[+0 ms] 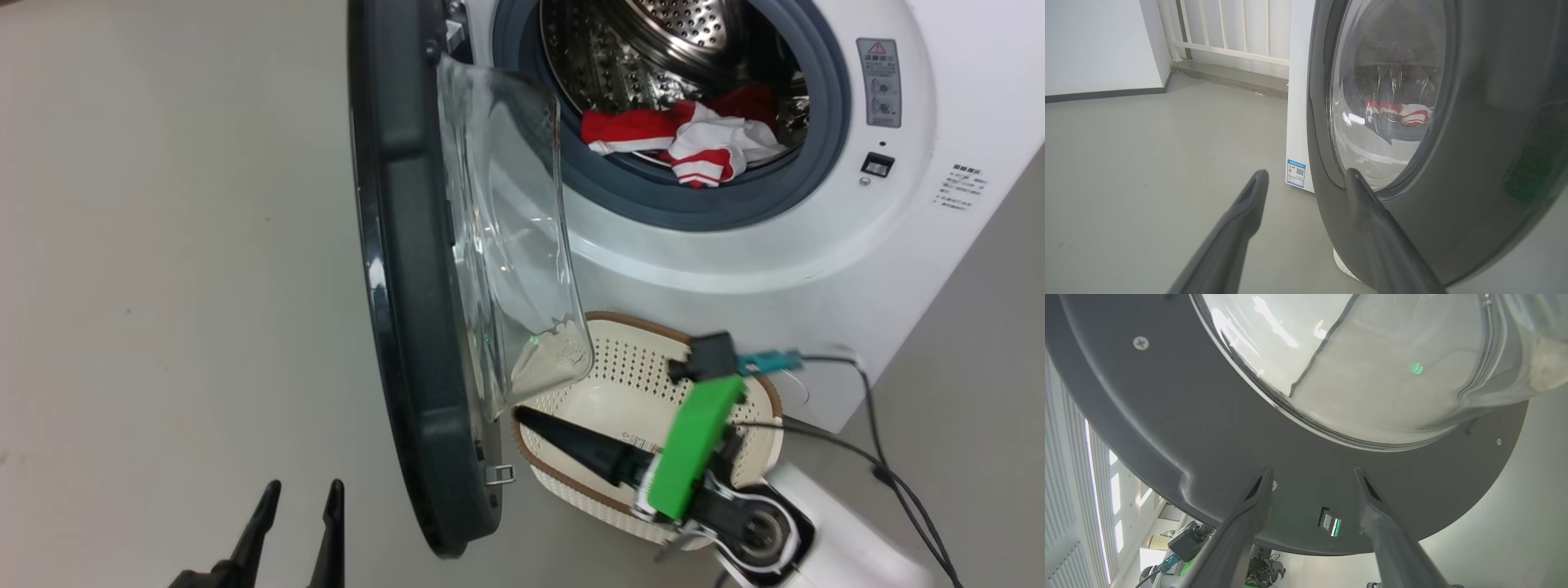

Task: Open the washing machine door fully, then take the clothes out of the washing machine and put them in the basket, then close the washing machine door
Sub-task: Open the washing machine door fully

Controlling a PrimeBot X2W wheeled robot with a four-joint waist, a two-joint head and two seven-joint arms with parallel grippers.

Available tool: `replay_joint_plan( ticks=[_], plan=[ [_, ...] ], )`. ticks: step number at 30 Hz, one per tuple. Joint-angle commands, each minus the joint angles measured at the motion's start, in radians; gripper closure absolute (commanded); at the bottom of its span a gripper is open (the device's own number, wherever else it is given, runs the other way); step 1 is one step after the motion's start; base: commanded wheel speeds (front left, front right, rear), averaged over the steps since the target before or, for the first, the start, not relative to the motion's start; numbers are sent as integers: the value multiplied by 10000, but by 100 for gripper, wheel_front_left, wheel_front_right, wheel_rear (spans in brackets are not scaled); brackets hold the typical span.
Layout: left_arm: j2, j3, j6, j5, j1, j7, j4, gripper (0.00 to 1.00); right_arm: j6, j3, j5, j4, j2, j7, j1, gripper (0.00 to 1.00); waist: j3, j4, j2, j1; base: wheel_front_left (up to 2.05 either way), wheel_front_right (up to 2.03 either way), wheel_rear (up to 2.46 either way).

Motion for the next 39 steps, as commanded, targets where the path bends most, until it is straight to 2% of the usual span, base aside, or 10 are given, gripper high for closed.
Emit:
replay_joint_plan(
  ticks=[1,10,17,22,26,29,33,39],
  plan=[
    [108,365,-57,118,-267,-120,-163,0,79,-50,-67,-227,72,-158,88,0,-57,-38,-1,0,0,0,0],
    [108,538,-274,347,-161,-120,63,0,79,-457,-254,-194,-666,-1341,1438,0,-370,-204,-1,0,0,0,0],
    [108,630,-322,339,-183,-120,103,0,79,-302,-1058,136,-1154,-2748,1825,0,-340,-434,-1,0,0,0,0],
    [108,653,-335,322,-253,-120,140,0,79,236,-2075,568,-1522,-4187,1782,0,-320,-538,-1,0,0,0,0],
    [108,668,-340,324,-284,-120,171,0,79,965,-3311,1113,-1863,-5755,1556,0,-331,-575,-1,0,0,0,0],
    [108,700,-343,316,-302,-120,150,0,79,1074,-4123,1332,-1973,-6061,1429,0,-308,-599,-1,0,0,0,0],
    [108,756,-324,294,-327,-120,96,0,79,-8,-5914,1082,-1837,-6093,1548,0,-247,-649,-1,0,0,0,0],
    [108,779,-308,297,-396,-120,53,0,79,-1653,-8503,411,-1268,-6096,2374,0,-208,-659,-1,0,0,0,0]
  ],
)
